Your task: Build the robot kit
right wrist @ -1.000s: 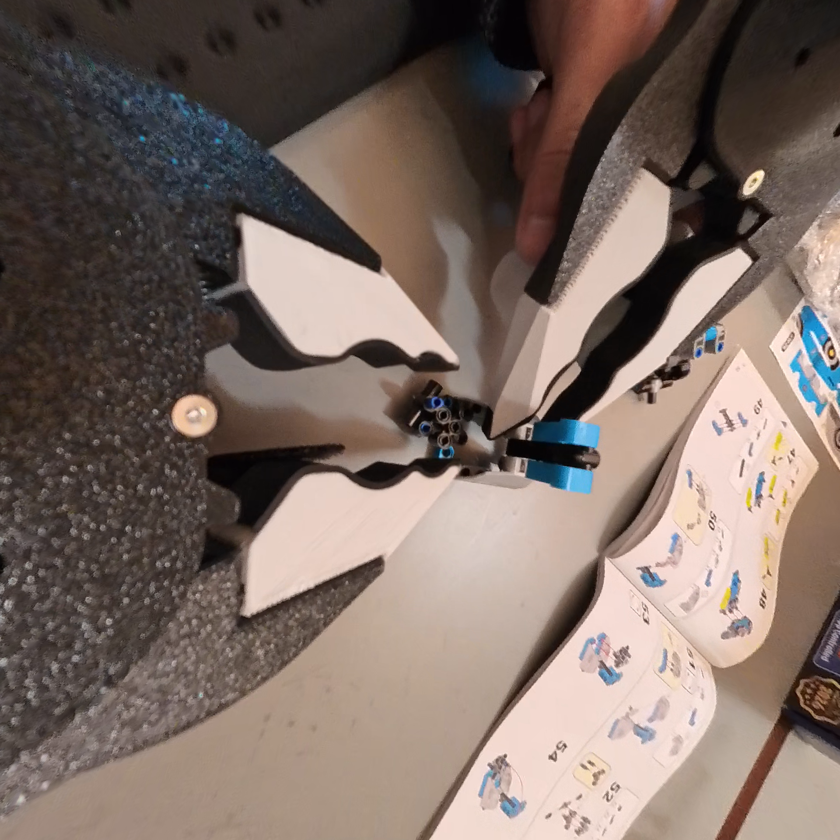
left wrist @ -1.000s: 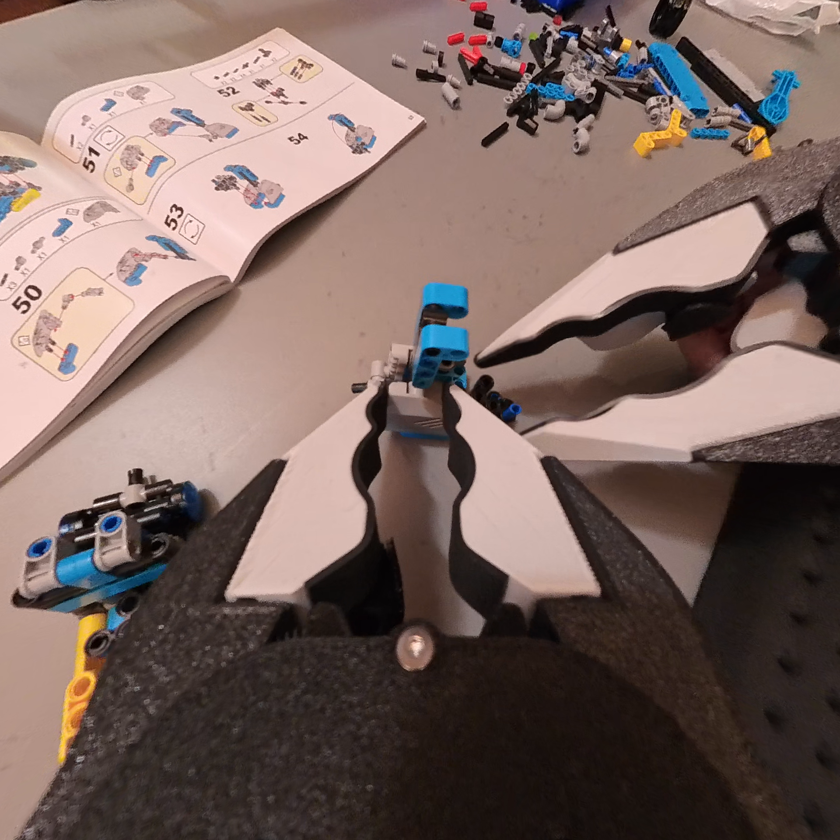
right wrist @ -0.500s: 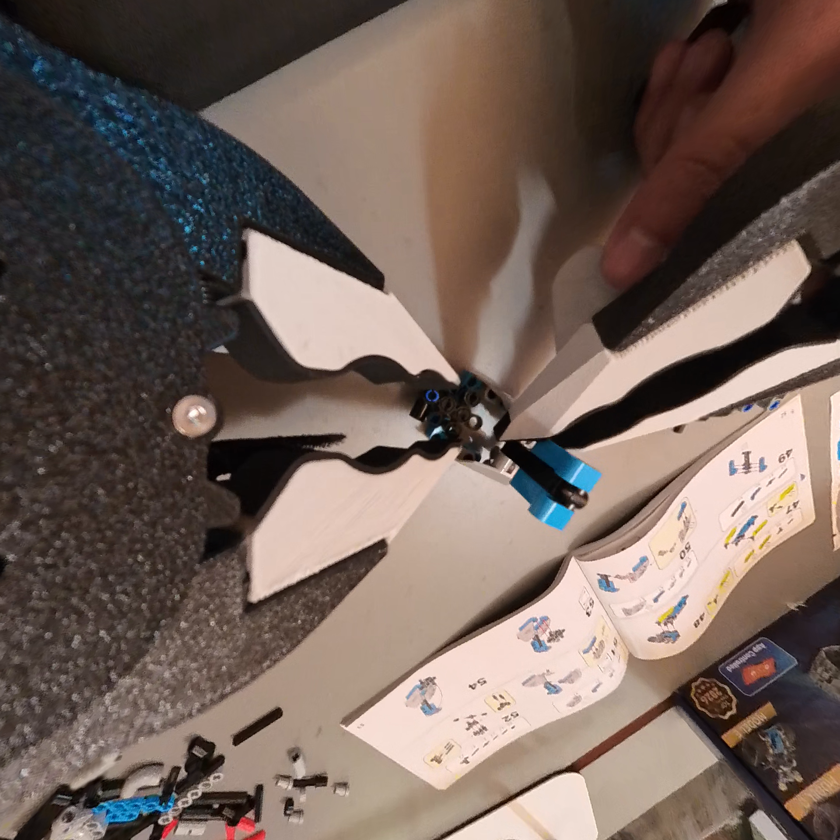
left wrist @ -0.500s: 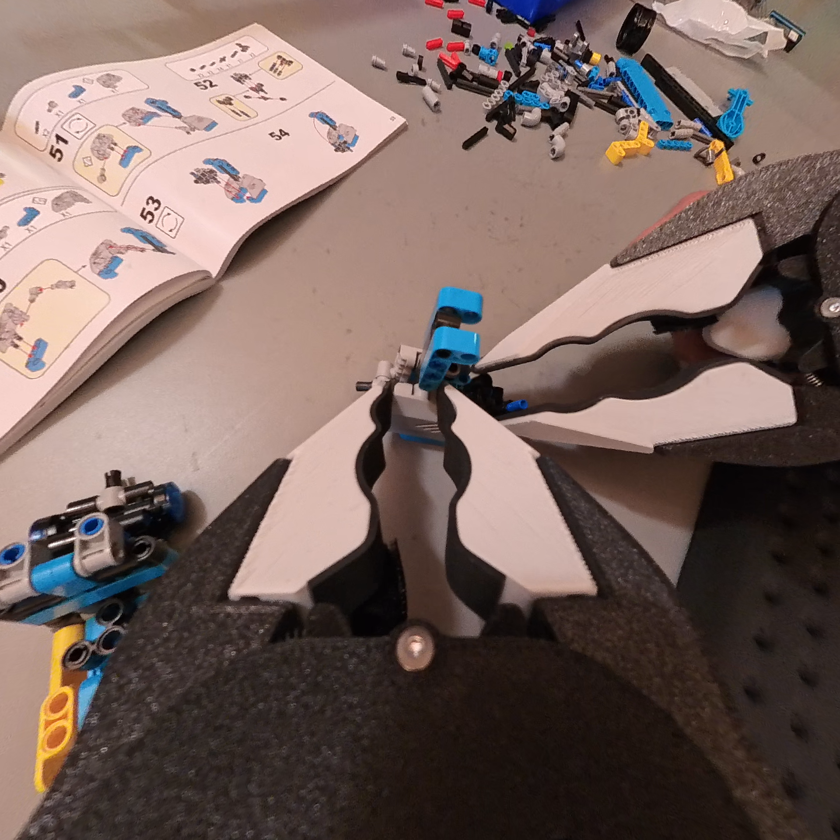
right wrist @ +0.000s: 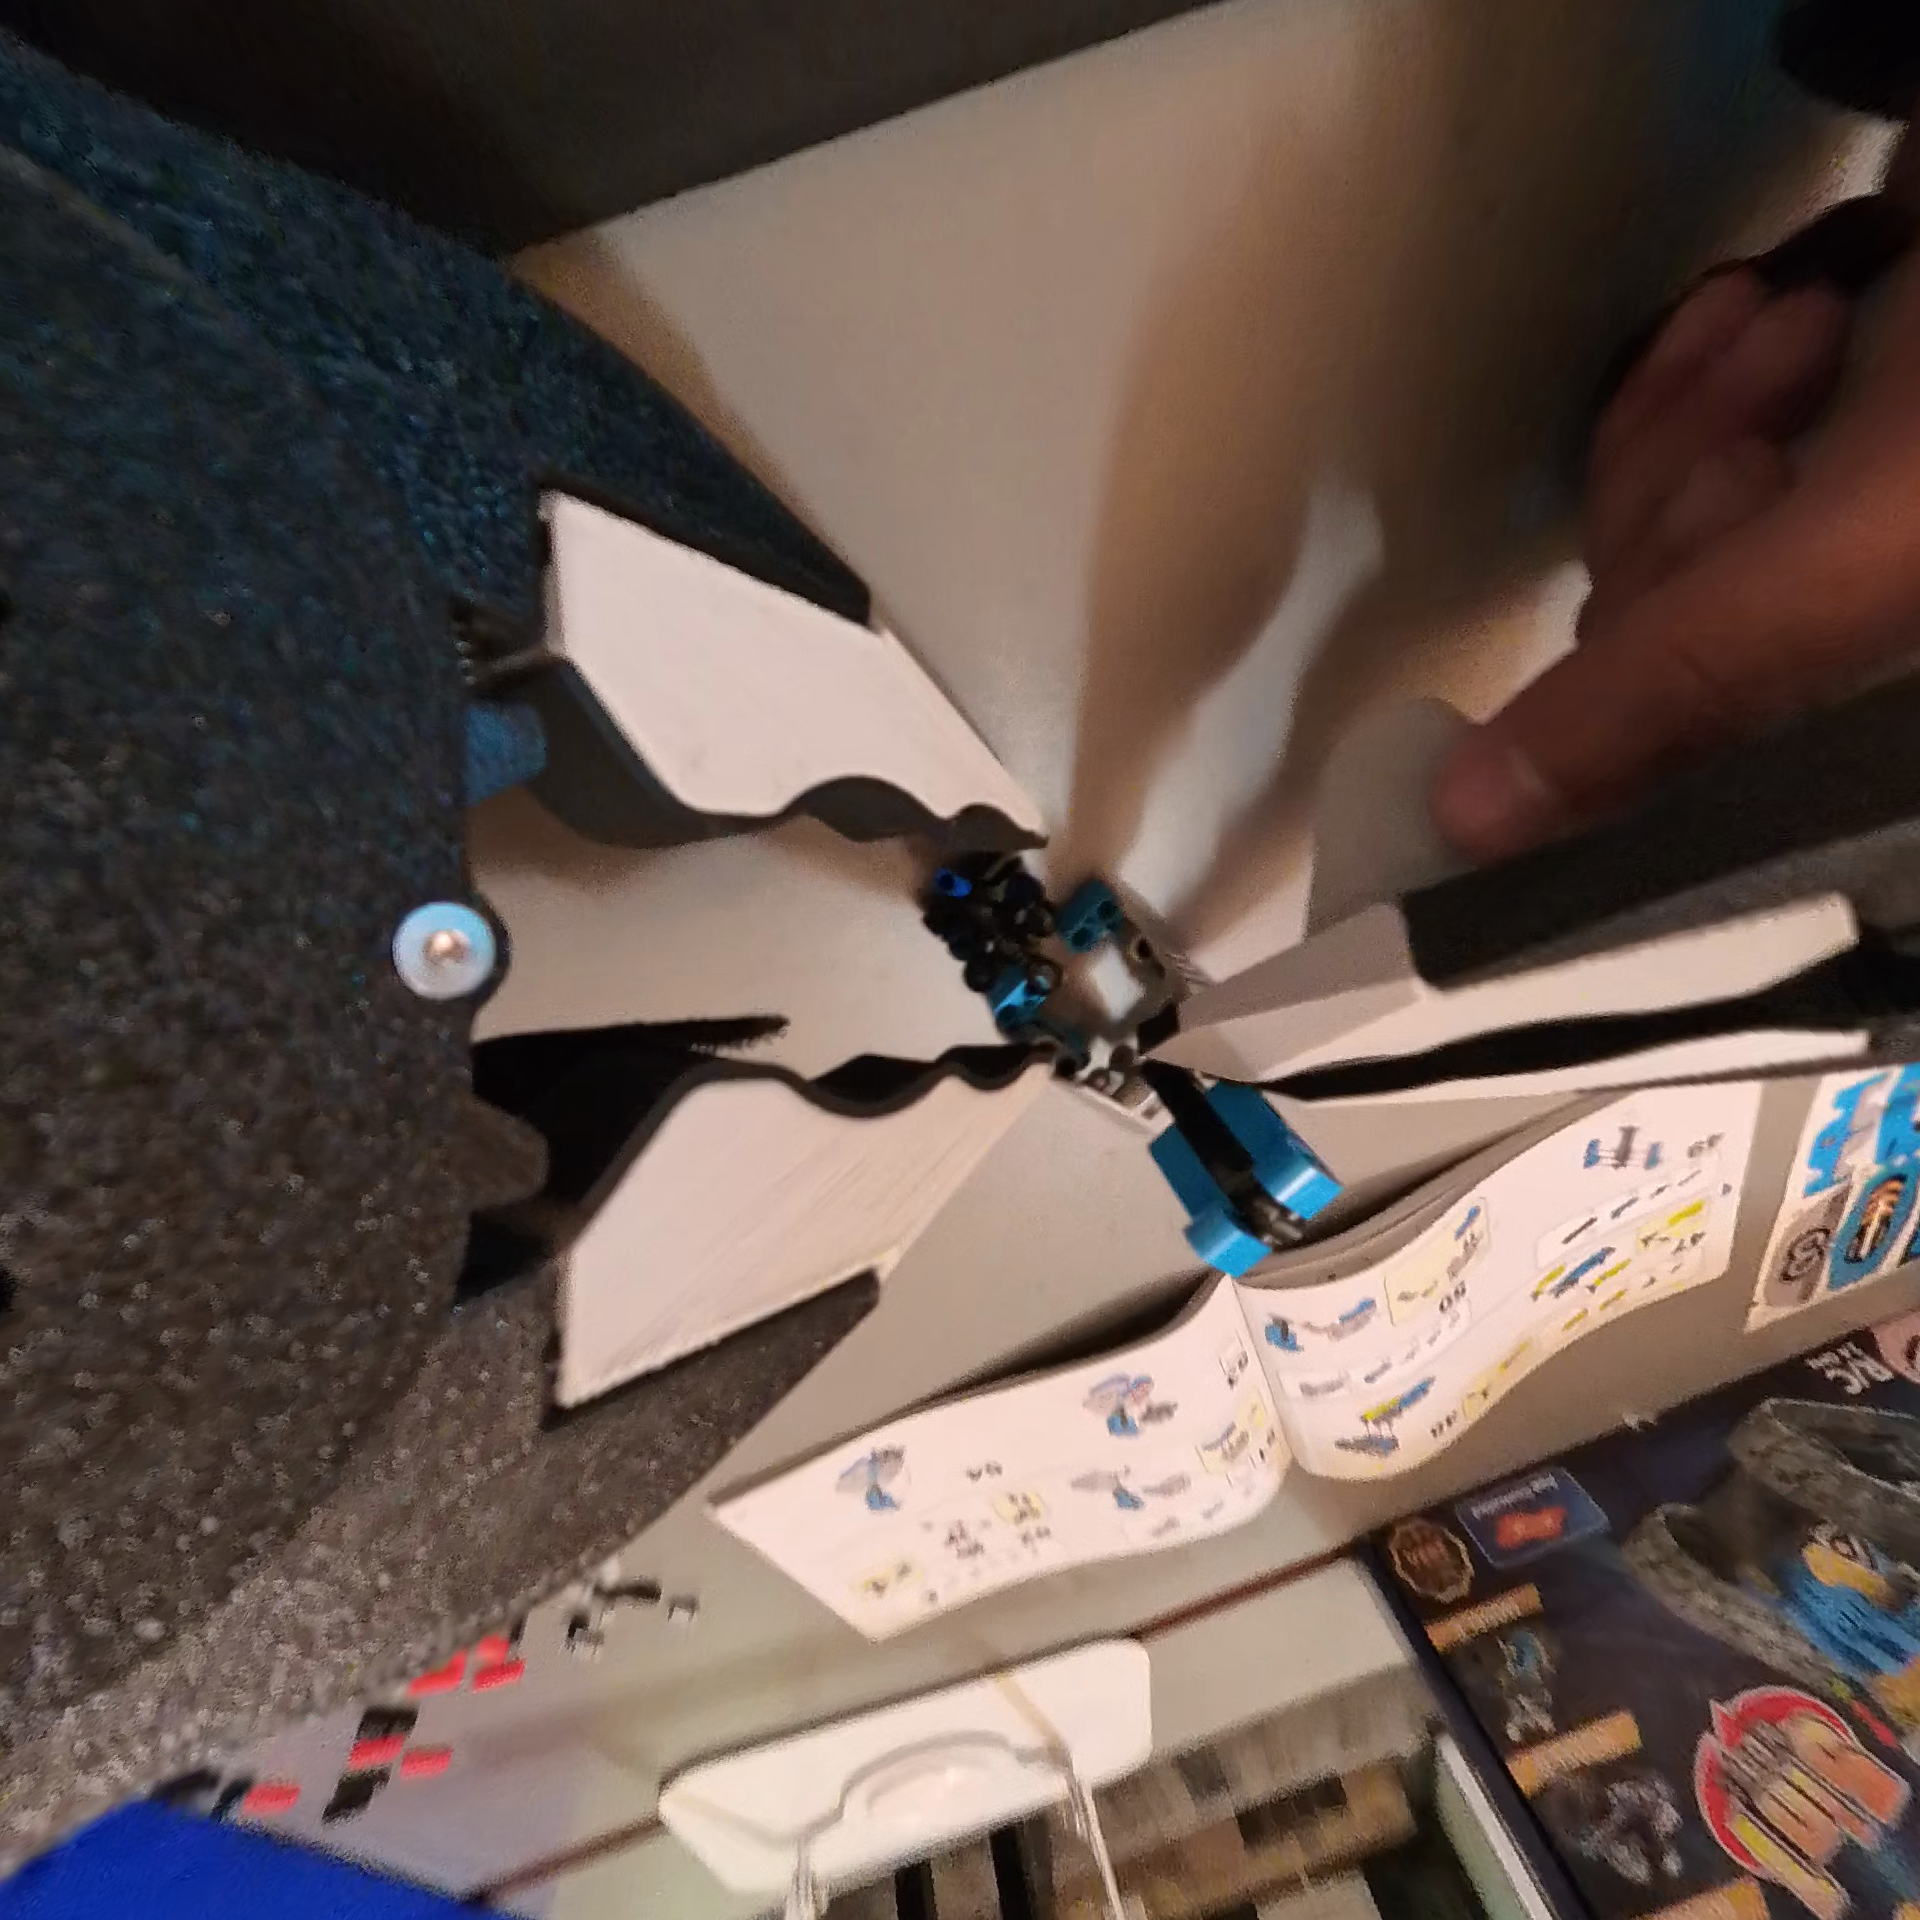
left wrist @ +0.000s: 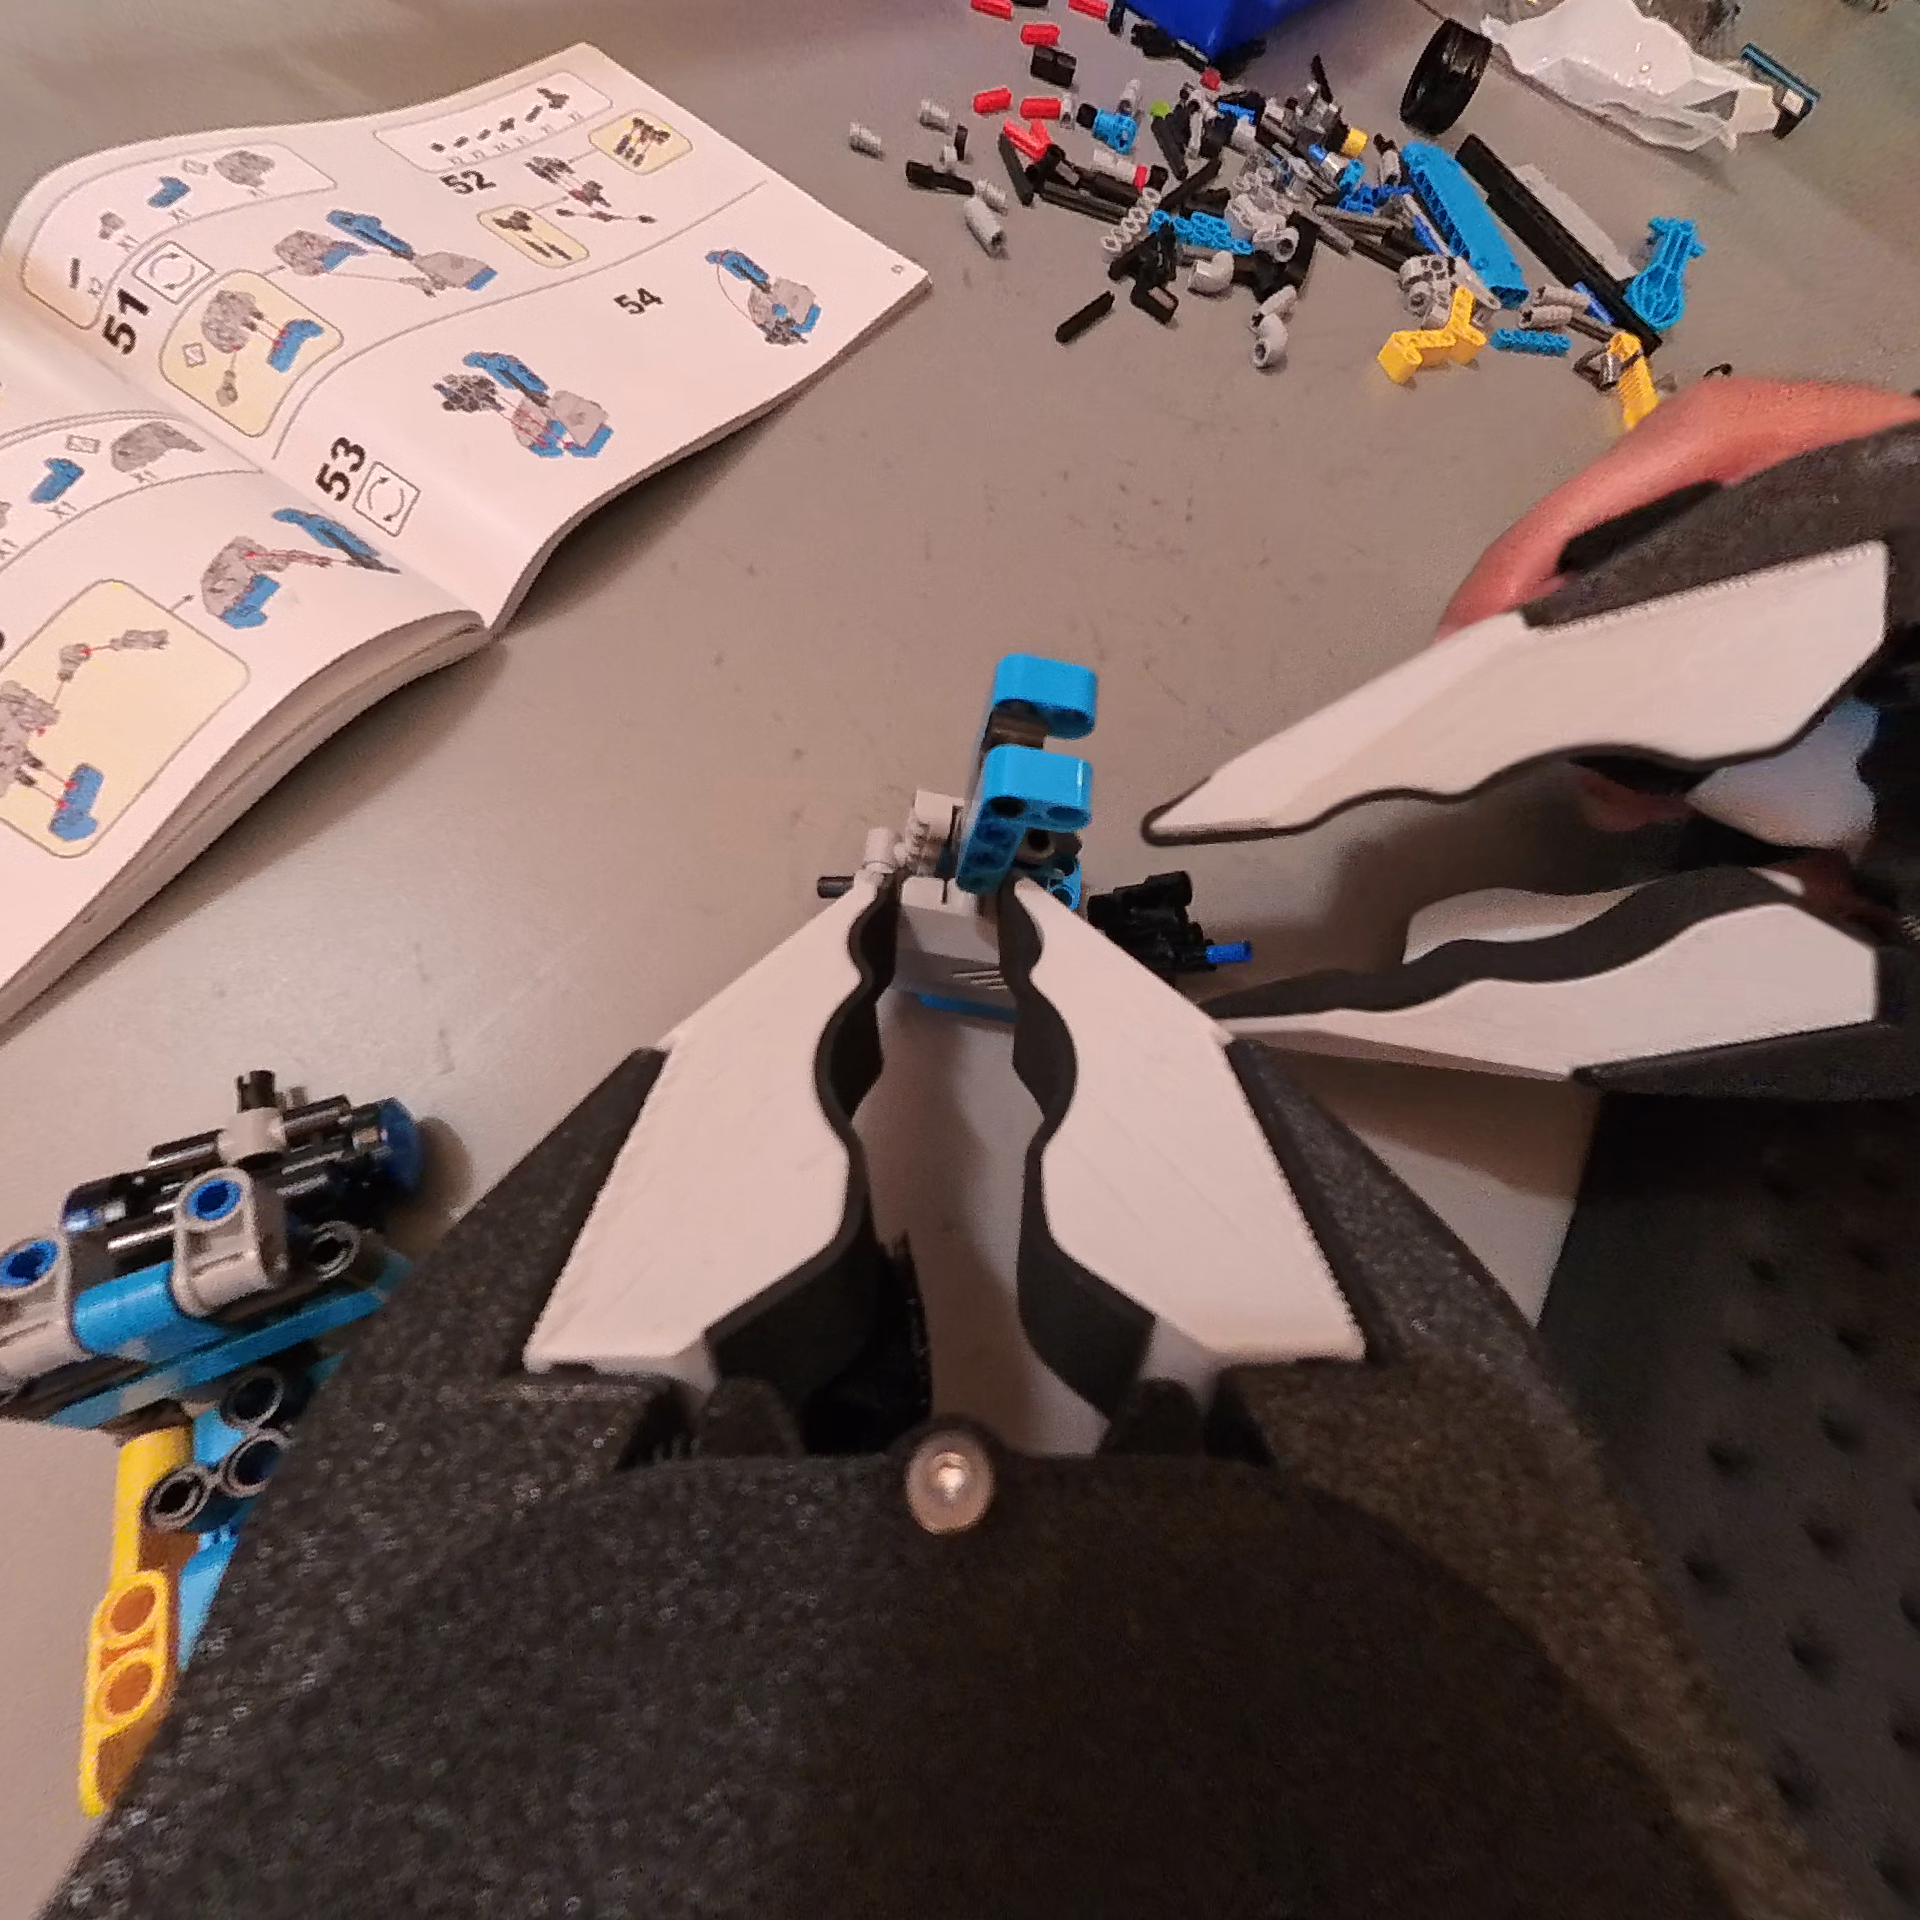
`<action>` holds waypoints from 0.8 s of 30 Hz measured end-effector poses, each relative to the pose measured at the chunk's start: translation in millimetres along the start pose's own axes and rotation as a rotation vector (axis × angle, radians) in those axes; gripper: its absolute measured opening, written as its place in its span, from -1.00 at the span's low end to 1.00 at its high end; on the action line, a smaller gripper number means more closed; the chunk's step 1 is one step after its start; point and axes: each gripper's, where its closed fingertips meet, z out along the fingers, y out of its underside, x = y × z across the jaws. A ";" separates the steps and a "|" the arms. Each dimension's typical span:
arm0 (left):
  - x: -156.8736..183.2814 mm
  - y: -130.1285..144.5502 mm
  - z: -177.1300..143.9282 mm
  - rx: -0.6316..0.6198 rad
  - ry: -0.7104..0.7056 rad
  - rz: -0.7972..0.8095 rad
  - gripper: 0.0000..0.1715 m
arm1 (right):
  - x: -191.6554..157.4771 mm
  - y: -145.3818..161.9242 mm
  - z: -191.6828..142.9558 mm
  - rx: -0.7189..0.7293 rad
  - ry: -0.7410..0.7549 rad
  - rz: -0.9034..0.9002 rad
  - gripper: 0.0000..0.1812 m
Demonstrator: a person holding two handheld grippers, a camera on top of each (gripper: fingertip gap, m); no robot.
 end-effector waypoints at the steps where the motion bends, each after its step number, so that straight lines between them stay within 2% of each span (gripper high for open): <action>1: 0.1 0.0 0.1 0.000 0.000 0.002 -0.78 | -2.2 3.7 -1.1 -0.007 0.011 -0.041 -0.59; 4: 0.7 0.1 0.4 0.000 -0.011 0.030 -0.78 | -5.7 13.7 -5.2 -0.027 0.035 -0.076 -0.58; 9: 3.3 -0.9 1.0 0.005 -0.037 0.107 -0.79 | -10.0 13.8 -7.0 -0.016 -0.050 0.135 -0.48; 11: 2.9 -0.9 0.8 0.006 -0.038 0.106 -0.79 | -0.9 6.6 -9.7 0.032 -0.061 0.197 -0.53; 14: 1.0 -2.7 -0.8 0.017 -0.051 0.119 -0.79 | 11.7 -7.8 -11.5 0.117 -0.207 0.384 -0.46; 16: 1.4 -5.0 -2.2 0.032 -0.052 0.126 -0.80 | 14.5 -3.3 -7.4 0.103 -0.364 0.476 -0.45; 17: 1.2 -6.8 -3.5 0.044 -0.058 0.134 -0.80 | 18.0 0.2 -5.0 0.081 -0.413 0.514 -0.37; 19: 0.5 -12.6 -7.7 0.077 -0.071 0.143 -0.80 | 25.0 -9.4 -10.2 0.145 -0.467 0.580 -0.36; 21: 0.5 -20.9 -13.1 0.123 -0.075 0.139 -0.80 | 28.6 -17.1 -9.4 0.172 -0.430 0.606 -0.38; 24: 2.3 -34.7 -22.4 0.202 -0.070 0.130 -0.80 | 32.9 -5.3 8.4 0.067 -0.254 0.505 -0.35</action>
